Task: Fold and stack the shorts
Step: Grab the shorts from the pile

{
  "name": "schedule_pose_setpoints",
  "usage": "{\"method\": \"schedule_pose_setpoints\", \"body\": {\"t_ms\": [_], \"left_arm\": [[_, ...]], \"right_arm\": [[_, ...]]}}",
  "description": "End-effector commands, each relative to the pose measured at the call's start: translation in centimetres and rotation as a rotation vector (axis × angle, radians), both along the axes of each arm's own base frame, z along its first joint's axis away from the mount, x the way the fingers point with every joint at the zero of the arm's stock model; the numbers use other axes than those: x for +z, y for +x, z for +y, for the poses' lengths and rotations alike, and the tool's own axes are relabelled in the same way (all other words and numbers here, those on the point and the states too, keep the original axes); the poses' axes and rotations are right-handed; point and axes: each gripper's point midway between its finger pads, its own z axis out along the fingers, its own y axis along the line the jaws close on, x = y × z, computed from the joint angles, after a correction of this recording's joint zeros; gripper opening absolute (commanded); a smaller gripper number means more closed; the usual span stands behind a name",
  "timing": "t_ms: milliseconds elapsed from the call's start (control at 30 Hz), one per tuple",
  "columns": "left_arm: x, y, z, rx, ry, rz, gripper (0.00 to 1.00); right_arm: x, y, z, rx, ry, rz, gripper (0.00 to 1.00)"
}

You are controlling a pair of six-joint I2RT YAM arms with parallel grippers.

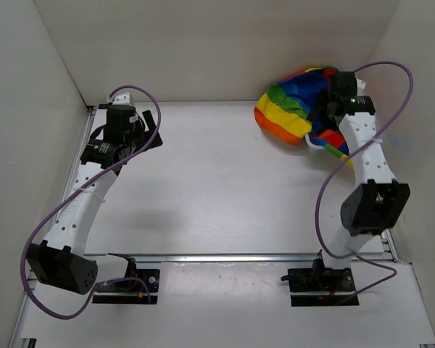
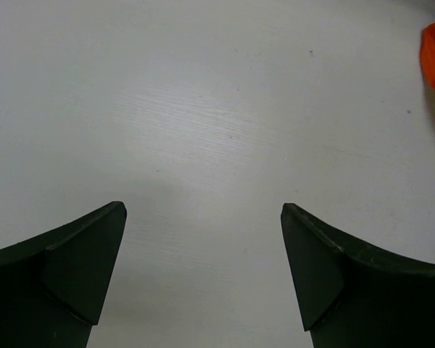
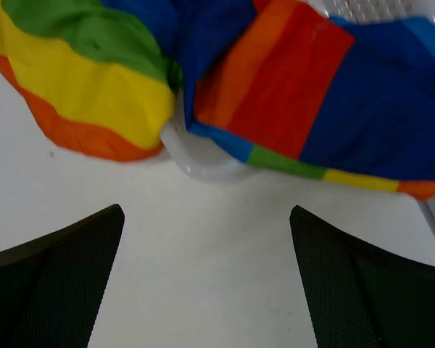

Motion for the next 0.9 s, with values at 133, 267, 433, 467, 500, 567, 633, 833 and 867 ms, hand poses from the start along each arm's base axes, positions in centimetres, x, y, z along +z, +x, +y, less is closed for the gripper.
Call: {"method": "schedule_pose_setpoints", "body": {"t_ms": [133,267,433,467,500,567,633,833,867], "left_arm": [[-3.8,-1.4,3.1,0.212,0.087,0.162,1.00],[-4.7,-1.0,3.3,0.225,0.113,0.194,1.00],[-5.9,0.0,3.3,0.236,0.143,0.235,1.00],[-6.2,0.1,3.5,0.243,0.153,0.243,1.00],[-6.4,0.2,3.5,0.242,0.157,0.253,1.00],[-7.1,0.6,3.3,0.250,0.158,0.278,1.00],[-7.3,0.8,2.8,0.246,0.155,0.282,1.00],[-7.2,0.7,2.7,0.250,0.169,0.302,1.00],[-6.8,0.6,2.5,0.240,0.153,0.293,1.00]], "right_arm": [[-1.4,8.8,-4.0,-0.059,0.092,0.008,1.00],[-4.9,13.3,-6.5,-0.112,0.150,0.007,1.00],[-10.3,17.4,-6.7,-0.104,0.276,0.006,1.00],[-10.9,17.8,-6.8,-0.101,0.311,0.002,0.97],[-11.1,18.6,-6.4,-0.094,0.342,-0.024,0.95],[-11.8,19.2,-6.1,-0.091,0.360,-0.028,0.80],[-11.4,19.8,-6.2,-0.085,0.356,-0.057,0.47],[-2.7,18.6,-6.6,-0.080,0.261,-0.203,0.00],[-0.4,18.3,-6.6,-0.060,0.242,-0.246,0.00]]}}
